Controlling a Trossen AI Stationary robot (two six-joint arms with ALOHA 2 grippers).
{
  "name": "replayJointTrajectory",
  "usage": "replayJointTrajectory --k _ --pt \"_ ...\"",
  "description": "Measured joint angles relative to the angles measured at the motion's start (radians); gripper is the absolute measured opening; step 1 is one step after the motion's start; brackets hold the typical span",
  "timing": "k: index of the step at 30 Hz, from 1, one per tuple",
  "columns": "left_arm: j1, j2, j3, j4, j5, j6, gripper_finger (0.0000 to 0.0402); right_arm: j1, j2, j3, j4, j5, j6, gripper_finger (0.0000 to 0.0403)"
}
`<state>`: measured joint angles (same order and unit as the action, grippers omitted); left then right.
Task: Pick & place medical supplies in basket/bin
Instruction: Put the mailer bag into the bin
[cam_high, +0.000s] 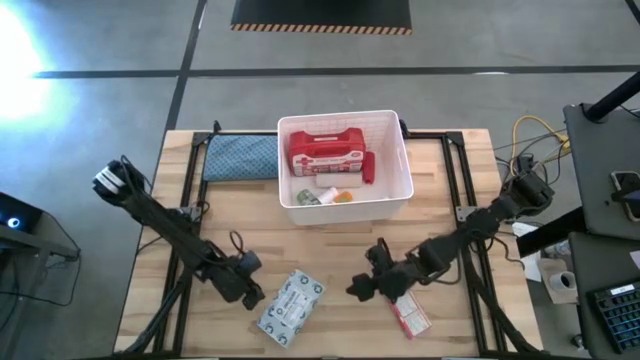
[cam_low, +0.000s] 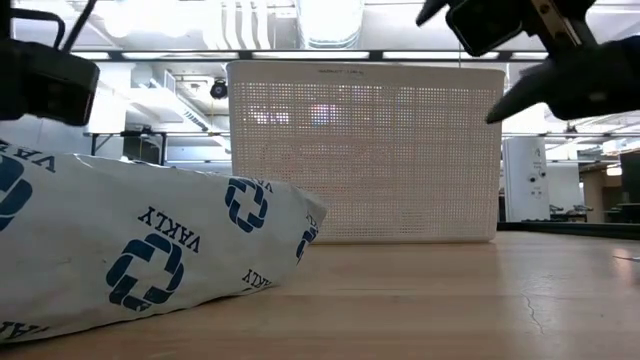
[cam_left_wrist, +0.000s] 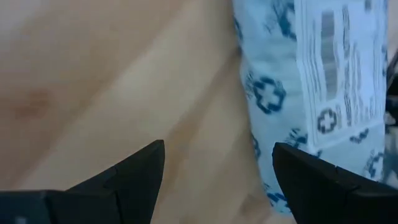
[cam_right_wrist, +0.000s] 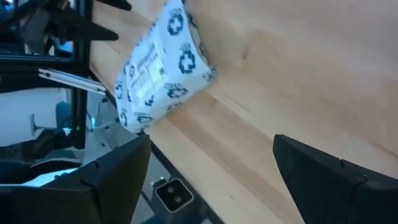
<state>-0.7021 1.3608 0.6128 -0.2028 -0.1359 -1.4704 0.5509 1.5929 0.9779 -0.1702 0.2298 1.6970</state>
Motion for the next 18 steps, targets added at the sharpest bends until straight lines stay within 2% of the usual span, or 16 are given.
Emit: replayJointTrajectory --k 3,7,13,18 --pt "0.001 0.073 0.01 0.112 0.039 0.031 0.0276 -0.006 0.0 -0.012 -0.002 -0.046 0.007 0.0329" --pt "0.003 0.168 0.02 0.258 0.048 0.042 0.0276 -0.008 0.001 -0.039 -0.006 -0.047 0.044 0.0329" --pt "0.022 0.259 0.076 0.324 0.057 0.052 0.0275 -0.012 0.026 -0.047 0.022 -0.038 0.053 0.0329" --pt "0.082 0.308 0.136 0.362 0.062 0.153 0.0275 -0.022 0.125 -0.046 0.142 -0.051 0.041 0.0329"
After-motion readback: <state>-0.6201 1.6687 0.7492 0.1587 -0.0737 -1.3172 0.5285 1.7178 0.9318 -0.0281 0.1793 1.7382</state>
